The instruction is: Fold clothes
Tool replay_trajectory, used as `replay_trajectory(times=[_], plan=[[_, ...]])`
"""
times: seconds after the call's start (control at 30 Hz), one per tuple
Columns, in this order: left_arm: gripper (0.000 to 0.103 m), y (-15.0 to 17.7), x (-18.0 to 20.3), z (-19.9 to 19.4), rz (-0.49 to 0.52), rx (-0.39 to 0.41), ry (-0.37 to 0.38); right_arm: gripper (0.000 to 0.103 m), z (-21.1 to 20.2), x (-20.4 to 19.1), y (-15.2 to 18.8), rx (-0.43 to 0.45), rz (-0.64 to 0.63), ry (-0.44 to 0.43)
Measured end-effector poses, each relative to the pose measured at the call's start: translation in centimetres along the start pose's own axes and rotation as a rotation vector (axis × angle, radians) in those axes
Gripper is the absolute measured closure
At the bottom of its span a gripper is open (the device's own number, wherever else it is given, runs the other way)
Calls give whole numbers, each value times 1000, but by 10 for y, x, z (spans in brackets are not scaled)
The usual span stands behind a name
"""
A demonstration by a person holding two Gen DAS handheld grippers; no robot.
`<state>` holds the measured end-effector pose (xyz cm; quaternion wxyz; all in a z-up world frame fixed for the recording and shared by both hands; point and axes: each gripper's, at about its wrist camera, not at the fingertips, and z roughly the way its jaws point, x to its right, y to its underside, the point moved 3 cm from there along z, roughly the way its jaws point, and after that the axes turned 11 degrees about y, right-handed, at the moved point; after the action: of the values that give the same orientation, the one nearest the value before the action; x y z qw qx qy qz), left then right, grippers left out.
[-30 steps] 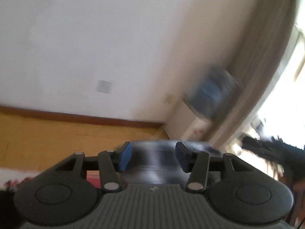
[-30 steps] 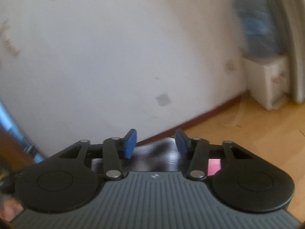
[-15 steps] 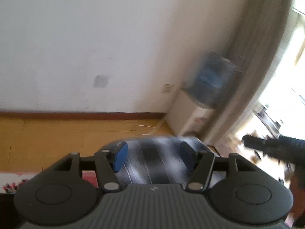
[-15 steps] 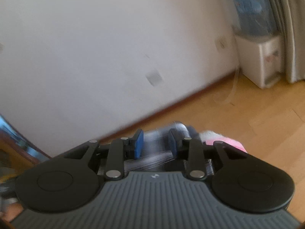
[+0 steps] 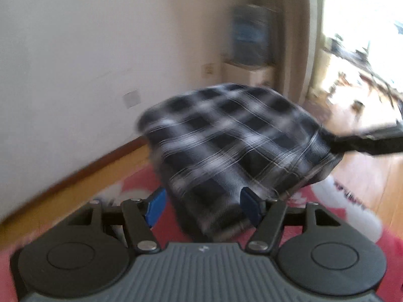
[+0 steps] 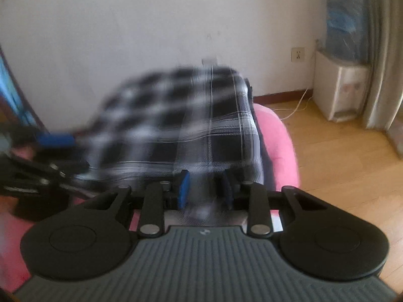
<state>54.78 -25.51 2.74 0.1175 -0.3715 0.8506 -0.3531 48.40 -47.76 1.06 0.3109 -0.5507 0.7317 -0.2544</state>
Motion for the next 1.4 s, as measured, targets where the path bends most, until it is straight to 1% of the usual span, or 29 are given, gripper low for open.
replay_trajectory(times=[0.03, 0.07, 0.1, 0.13, 0.17, 0.23, 0.27, 0.3, 0.33, 0.37, 0.4, 0.43, 0.47, 0.5, 0.53, 0.6, 0.63, 0.67, 0.7, 0.8, 0.83, 0.93, 1.03, 1.13, 1.27, 1.4], plan=[[32, 7, 7, -12, -34, 5, -4, 75, -16, 3, 3, 5, 50, -20], [28, 15, 14, -23, -67, 10, -8, 75, -26, 6, 10, 0, 83, -19], [25, 22, 21, -35, -100, 16, -12, 75, -39, 9, 21, -25, 109, -14], [17, 30, 29, -46, -132, 21, -15, 75, -54, 11, 34, -63, 128, -4], [13, 37, 36, -58, -165, 27, -19, 74, -65, 11, 45, -99, 140, 13], [7, 52, 50, -81, -231, 37, -26, 67, -82, 11, 70, -170, 142, 48], [6, 60, 60, -83, -250, 43, -30, 64, -90, 8, 80, -194, 132, 70], [6, 67, 70, -85, -268, 48, -34, 56, -95, 7, 88, -199, 122, 99], [6, 72, 78, -86, -278, 56, -36, 53, -99, 6, 94, -201, 112, 125], [6, 77, 87, -87, -287, 64, -39, 51, -99, 6, 94, -191, 98, 144], [6, 82, 95, -87, -296, 73, -42, 46, -100, 5, 94, -176, 85, 162], [6, 86, 104, -88, -305, 81, -44, 36, -107, 3, 96, -150, 78, 179], [6, 89, 109, -93, -310, 91, -46, 31, -116, 2, 99, -124, 73, 195], [6, 92, 114, -98, -315, 101, -48, 22, -124, 0, 98, -98, 68, 213], [6, 93, 117, -104, -318, 111, -58, 15, -133, -2, 98, -73, 64, 230], [5, 94, 124, -121, -321, 130, -84, 12, -150, -6, 98, -27, 56, 263], [4, 93, 129, -132, -318, 133, -93, 9, -159, -9, 102, -23, 52, 275], [0, 92, 133, -144, -316, 136, -102, 6, -168, -12, 106, -21, 49, 283], [0, 90, 137, -158, -317, 133, -107, 1, -178, -16, 110, -23, 46, 284], [0, 86, 151, -187, -311, 106, -125, 1, -213, -27, 118, -14, 35, 289], [0, 86, 156, -196, -307, 104, -135, 1, -226, -30, 120, -13, 32, 312], [0, 84, 171, -222, -295, 98, -166, 1, -258, -35, 125, 22, 28, 445], [0, 89, 184, -243, -293, 117, -126, 1, -287, -37, 129, 53, 29, 539], [0, 98, 194, -256, -327, 92, -129, 1, -312, -39, 136, 75, 45, 567], [0, 111, 203, -264, -351, 44, -168, 1, -336, -40, 146, 77, 35, 552], [0, 118, 212, -271, -347, 45, -178, 1, -351, -44, 153, 80, 11, 558]])
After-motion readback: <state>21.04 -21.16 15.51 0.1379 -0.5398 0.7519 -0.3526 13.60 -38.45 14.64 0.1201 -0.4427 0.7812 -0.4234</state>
